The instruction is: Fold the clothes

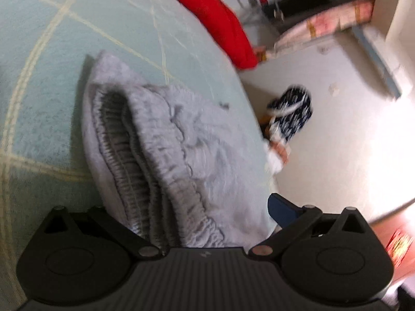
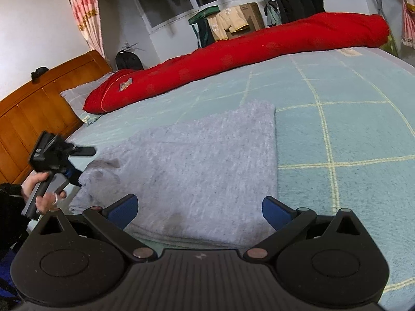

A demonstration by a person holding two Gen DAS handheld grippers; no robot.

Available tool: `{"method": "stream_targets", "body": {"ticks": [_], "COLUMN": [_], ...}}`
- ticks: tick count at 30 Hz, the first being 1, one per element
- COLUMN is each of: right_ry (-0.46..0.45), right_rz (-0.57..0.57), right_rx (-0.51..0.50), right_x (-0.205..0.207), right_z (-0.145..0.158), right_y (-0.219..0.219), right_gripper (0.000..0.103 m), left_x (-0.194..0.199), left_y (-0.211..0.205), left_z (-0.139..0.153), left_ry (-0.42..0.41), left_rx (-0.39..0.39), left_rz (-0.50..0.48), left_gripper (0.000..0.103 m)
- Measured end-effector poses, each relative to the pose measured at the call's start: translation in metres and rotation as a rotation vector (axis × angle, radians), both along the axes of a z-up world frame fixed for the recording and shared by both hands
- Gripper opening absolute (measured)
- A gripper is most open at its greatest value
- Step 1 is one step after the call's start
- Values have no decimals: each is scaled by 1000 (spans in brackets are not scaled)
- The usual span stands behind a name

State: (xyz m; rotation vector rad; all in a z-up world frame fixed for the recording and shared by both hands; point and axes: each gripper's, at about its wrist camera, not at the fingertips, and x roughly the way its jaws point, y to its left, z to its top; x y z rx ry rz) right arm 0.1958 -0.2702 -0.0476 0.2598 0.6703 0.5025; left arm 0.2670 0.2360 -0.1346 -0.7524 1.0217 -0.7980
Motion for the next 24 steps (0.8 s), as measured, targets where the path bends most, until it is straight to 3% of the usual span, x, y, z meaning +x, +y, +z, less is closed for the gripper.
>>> {"method": "stream_targets", "body": {"ticks": [3,5,7,9,14,18,24], "right_ry": [2,4,8,12,23,48,271], "right_rz": [-5,-8,-14,-20,-14,21,54], "right_rx": [11,6,4,8,21,99,264], "right_x": [1,1,1,2,9,30,97], "right_z": [-1,-2,-2,-3,-3,2,-15], "right_y": [-3,-4,-7,-10,-15,-26,-58], "right_gripper": [103,103,103,103,103,103,103], "left_x": [9,10,9,3,-6,-7,-10], "left_y": [-1,1,5,10,10,9,17], "left_z": [0,1,0,-7,-13,-15,-18], "left_ry": [45,58,67,90,78,71,60], "left_rx": [3,32,69,74,59,53,40], "left_rz": [21,44,74,120,145,147,143], "left_gripper": [100,89,61,46,45,45,44]}}
